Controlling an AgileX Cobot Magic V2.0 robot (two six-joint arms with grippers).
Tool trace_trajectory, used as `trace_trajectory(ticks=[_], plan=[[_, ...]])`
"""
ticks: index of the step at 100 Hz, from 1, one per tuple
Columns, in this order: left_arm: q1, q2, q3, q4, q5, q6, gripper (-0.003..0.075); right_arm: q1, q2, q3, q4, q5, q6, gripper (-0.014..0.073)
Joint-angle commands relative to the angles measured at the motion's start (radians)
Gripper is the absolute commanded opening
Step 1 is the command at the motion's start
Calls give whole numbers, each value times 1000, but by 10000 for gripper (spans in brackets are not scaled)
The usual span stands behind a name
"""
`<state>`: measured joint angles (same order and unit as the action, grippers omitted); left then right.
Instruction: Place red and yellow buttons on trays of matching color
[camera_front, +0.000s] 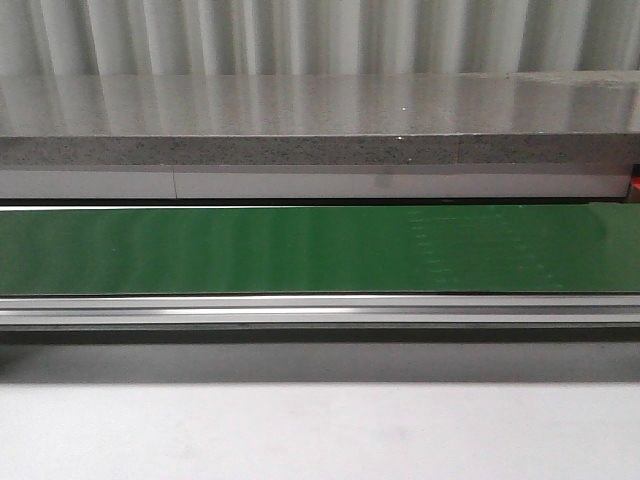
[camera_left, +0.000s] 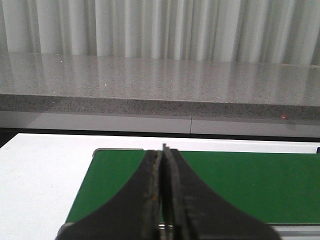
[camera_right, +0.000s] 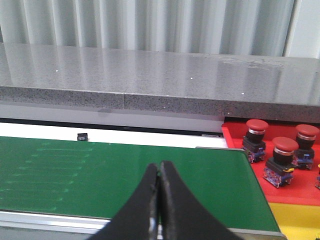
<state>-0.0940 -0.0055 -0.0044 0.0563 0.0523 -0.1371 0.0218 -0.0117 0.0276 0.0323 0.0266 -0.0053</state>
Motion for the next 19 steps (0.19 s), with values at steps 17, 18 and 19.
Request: trace_trajectory(ticks=[17, 18, 19], plan=[[-9, -24, 48, 3, -89, -12, -20, -5, -12, 1, -1, -87, -10, -67], [-9, -24, 48, 3, -89, -12, -20, -5, -12, 1, -1, -87, -10, -67], [-9, -24, 48, 3, -89, -12, -20, -5, -12, 1, -1, -87, -10, -67]])
